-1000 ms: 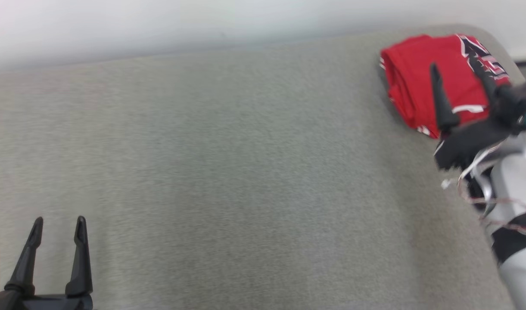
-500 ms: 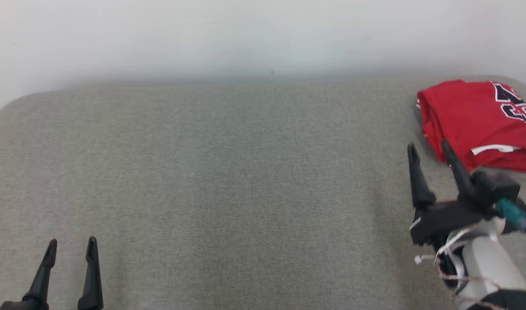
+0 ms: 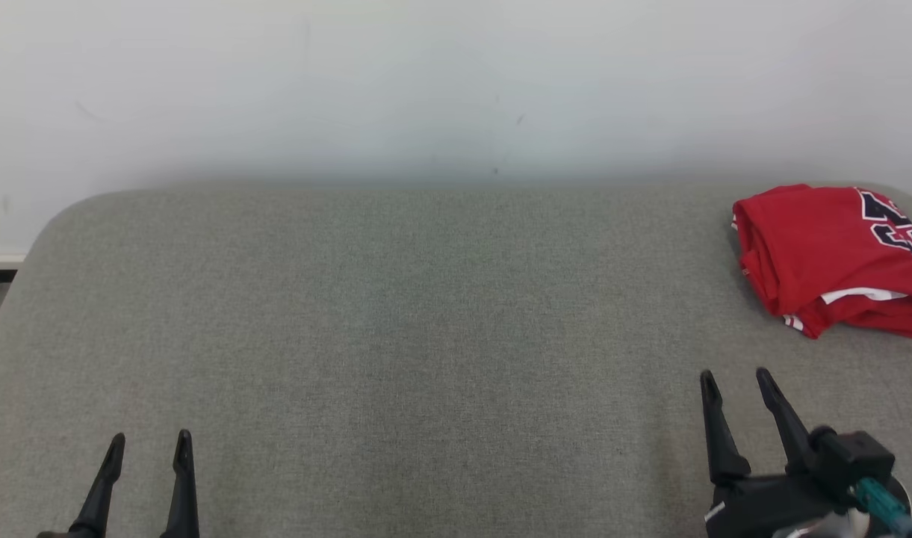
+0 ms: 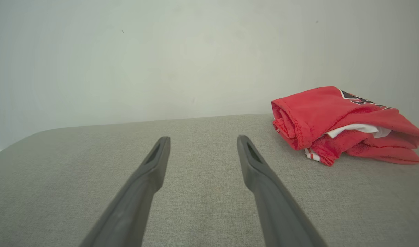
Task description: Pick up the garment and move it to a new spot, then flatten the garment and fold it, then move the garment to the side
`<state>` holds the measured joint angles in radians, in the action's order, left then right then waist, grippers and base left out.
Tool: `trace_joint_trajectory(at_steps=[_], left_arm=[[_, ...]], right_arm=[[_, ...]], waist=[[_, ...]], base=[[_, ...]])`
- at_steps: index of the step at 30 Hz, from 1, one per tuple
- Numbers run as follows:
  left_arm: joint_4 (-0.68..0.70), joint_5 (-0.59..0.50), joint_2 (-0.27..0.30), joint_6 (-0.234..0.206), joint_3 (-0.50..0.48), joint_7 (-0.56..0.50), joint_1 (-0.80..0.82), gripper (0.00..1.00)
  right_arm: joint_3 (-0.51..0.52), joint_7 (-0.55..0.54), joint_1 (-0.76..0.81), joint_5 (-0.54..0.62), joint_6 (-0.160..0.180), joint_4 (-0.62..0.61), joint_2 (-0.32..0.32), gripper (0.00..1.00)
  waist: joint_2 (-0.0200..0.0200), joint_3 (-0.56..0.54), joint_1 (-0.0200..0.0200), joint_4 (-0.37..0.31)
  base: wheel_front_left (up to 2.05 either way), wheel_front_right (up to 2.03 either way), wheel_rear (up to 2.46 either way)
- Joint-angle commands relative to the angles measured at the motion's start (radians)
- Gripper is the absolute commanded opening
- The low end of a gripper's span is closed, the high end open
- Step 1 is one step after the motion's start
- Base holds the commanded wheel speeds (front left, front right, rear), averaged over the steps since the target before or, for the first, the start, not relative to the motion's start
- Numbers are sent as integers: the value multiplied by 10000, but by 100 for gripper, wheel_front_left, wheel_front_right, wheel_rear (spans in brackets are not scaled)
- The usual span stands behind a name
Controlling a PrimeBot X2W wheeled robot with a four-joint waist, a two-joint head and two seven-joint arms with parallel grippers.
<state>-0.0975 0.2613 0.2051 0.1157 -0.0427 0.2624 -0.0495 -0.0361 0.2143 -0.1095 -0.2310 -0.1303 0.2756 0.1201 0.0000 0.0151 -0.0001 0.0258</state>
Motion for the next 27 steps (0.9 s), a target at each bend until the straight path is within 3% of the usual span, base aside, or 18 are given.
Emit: trace_joint_trajectory(at_steps=[1, 10, 27], left_arm=[[-65, -61, -42, 62, 0, 30, -161, 100], [-370, 124, -56, 102, 146, 30, -235, 100], [-664, -6, 77, 112, 206, 30, -229, 100]], right_arm=[[135, -2, 340, 137, 2, -203, -93, 100], [394, -267, 1329, 390, 2, -1050, -475, 100], [510, -458, 1639, 432, 2, -1514, -634, 100]], waist=[[0, -160, 1, -25], [0, -305, 1, -136], [0, -328, 1, -168]], base=[[0, 0, 0], [0, 0, 0], [0, 0, 0]])
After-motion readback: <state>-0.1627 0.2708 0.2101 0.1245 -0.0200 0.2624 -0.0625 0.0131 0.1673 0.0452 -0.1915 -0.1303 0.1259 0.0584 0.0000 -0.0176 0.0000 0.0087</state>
